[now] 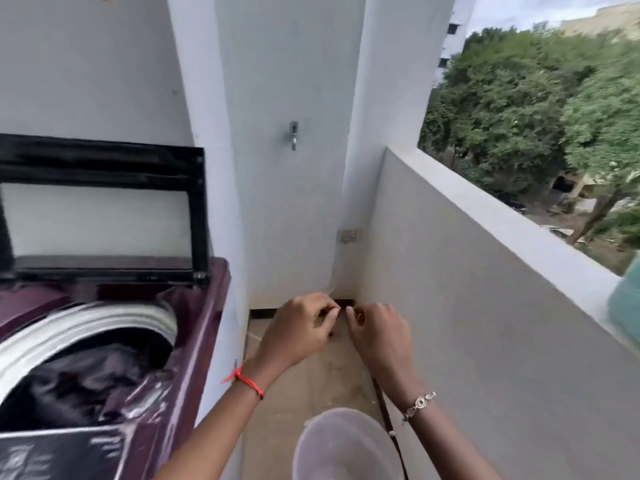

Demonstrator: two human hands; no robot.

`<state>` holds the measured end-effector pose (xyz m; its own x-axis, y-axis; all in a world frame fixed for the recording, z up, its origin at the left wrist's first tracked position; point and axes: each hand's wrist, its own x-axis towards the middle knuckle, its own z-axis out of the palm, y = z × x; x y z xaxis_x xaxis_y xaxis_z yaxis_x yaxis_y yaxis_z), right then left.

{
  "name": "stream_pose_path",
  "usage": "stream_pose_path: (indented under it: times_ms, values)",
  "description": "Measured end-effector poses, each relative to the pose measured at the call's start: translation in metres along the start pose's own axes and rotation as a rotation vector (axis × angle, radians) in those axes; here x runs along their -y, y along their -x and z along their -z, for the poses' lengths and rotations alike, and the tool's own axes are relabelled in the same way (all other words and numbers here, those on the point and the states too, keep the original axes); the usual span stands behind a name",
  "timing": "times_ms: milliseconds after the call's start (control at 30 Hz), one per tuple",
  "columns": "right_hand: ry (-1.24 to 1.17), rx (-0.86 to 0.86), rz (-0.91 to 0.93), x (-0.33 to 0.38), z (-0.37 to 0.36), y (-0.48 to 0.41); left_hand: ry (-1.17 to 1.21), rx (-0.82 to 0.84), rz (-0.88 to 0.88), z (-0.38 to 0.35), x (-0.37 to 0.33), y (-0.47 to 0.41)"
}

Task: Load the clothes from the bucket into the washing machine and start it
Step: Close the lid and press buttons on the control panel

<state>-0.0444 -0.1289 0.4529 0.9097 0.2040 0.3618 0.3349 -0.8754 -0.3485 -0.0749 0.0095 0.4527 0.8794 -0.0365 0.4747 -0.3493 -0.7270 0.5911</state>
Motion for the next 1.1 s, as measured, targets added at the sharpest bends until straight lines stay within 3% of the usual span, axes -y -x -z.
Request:
stream_pose_path:
  times_ms: [333,600,933,1100]
  values:
    - [-0.115,0.246,0.238,0.178,-0.121,0.103,-0.26,-0.015,0.303,0.122,0.119,0.179]
    - [-0.223,0.351,0.409,0.253,-0.161,0.155,-0.338,-0.037,0.439,0.19,0.161,0.27]
    - [-0.322,0.437,0.488,0.312,-0.209,0.151,-0.417,-0.079,0.545,0.236,0.217,0.311]
    - [-0.334,0.475,0.469,0.341,-0.239,0.133,-0.434,0.004,0.562,0.253,0.256,0.303]
